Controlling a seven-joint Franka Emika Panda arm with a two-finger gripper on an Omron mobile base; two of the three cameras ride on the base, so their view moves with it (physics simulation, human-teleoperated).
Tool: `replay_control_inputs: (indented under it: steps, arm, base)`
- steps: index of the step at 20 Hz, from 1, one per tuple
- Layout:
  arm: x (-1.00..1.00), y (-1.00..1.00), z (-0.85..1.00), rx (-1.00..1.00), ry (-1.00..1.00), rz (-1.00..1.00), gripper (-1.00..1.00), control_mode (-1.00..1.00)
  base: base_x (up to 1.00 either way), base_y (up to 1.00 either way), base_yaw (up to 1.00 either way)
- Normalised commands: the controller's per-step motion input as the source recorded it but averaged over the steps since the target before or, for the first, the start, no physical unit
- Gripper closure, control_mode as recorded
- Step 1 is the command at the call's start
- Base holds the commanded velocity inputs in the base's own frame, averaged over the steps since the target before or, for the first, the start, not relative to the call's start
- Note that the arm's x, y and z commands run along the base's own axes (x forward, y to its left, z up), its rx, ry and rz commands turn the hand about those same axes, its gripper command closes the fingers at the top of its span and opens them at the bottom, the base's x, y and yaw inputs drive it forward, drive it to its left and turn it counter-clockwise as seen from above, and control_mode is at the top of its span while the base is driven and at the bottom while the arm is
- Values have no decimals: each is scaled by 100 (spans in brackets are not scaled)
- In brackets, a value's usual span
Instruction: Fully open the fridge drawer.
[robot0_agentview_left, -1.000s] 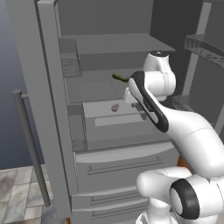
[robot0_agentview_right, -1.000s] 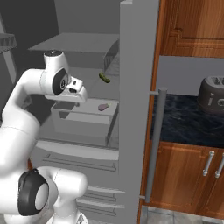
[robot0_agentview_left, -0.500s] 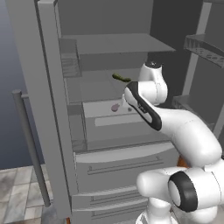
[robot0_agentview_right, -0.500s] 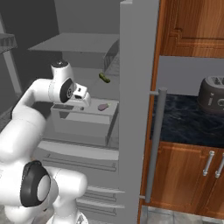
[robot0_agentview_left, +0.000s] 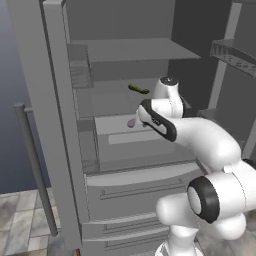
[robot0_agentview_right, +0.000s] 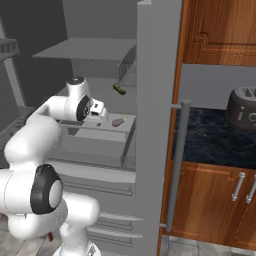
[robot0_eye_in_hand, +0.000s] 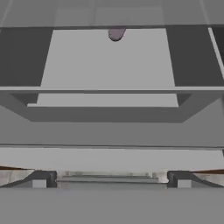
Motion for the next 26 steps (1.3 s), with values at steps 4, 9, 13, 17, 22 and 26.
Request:
replay_control_inputs:
  steps: [4, 9, 13, 17, 22, 26]
  arm:
    - [45, 7, -12, 0, -1, -1, -100, -100]
    - [38, 10, -22, 0, -1, -2, -100, -100]
    - [28, 4, -29, 0, 0, -2, -100, -100]
    - [25, 1, -30, 0, 0, -3, -100, -100]
    - [27, 1, -24, 0, -3, -4, -100, -100]
    - [31, 2, -19, 0, -4, -5, -100, -100]
  base:
    - [0, 0, 0]
    - [0, 0, 0]
    - [0, 0, 0]
    - [0, 0, 0]
    - [0, 0, 0]
    - [0, 0, 0]
